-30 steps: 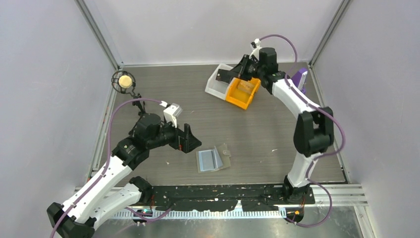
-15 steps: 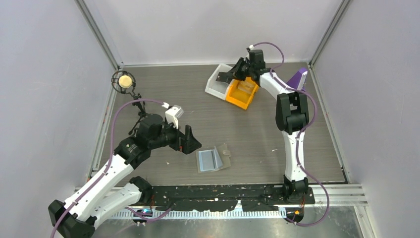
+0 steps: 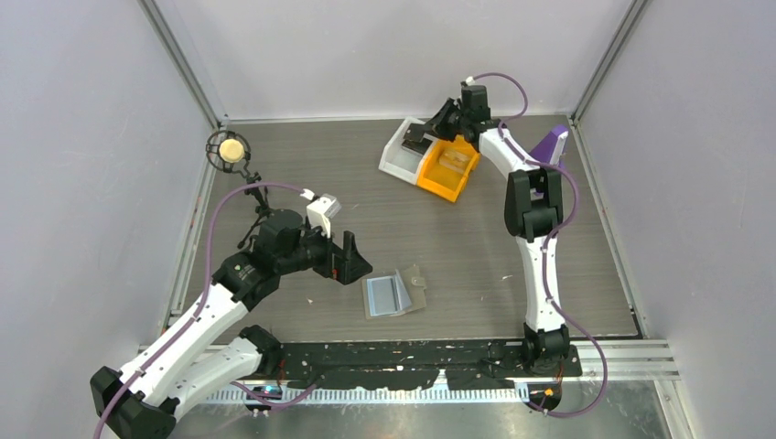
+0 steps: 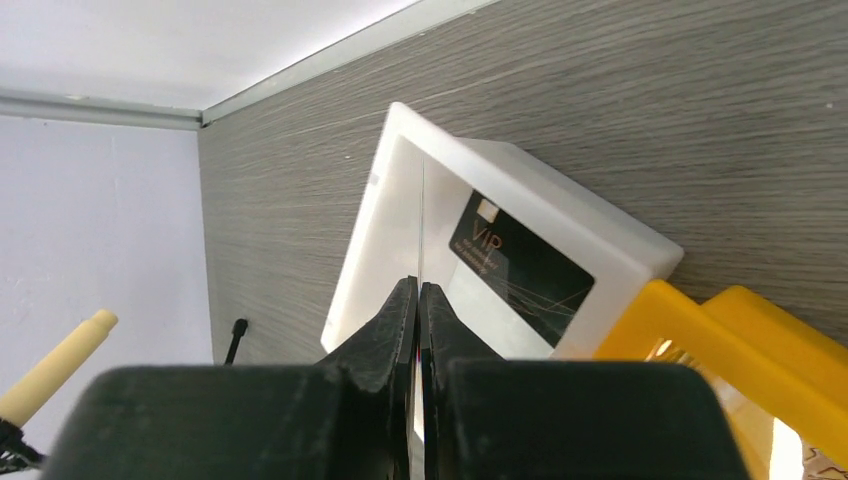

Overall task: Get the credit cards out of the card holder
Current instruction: Place the credit card in the storage box.

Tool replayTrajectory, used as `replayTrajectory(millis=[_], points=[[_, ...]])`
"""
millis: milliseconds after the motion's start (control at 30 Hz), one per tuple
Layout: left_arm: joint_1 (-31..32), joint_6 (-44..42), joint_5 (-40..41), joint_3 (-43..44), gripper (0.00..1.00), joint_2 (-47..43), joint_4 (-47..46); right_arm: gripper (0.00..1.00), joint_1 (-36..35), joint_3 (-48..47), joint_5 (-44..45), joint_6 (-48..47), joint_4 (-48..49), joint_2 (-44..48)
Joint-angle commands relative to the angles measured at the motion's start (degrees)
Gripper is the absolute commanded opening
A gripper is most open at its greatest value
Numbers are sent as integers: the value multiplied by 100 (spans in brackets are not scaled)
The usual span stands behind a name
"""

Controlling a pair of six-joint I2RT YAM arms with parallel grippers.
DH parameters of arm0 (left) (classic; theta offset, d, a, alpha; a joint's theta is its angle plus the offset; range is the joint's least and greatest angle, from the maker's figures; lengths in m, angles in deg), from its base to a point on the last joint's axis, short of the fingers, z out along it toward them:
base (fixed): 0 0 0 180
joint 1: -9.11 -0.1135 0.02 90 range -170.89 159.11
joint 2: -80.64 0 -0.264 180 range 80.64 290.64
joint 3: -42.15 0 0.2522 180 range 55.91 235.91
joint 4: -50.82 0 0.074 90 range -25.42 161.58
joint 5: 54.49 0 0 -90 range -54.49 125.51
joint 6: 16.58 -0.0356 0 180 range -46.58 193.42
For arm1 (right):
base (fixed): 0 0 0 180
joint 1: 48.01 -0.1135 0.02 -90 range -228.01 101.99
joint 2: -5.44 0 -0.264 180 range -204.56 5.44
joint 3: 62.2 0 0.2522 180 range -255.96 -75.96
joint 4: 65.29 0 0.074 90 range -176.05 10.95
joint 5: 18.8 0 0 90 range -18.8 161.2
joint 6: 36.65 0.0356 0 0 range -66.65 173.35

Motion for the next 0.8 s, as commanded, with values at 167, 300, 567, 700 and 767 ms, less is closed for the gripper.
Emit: replayTrajectory(millis=[167, 300, 567, 700, 767], points=[[-9, -85, -75, 101, 100, -118, 2, 10, 23, -537, 418, 193, -82, -177], [-11, -85, -83, 108, 100, -145, 2, 15, 21, -603, 566, 271, -144, -236], [-9, -94, -88, 125, 100, -181, 44, 22, 21, -670, 689, 342, -184, -297], [-9, -99, -84, 125, 100, -194, 46, 23, 20, -679, 749, 338, -205, -305], [-14, -103, -84, 133, 100, -198, 50, 24, 21, -698, 800, 311, -224, -297]])
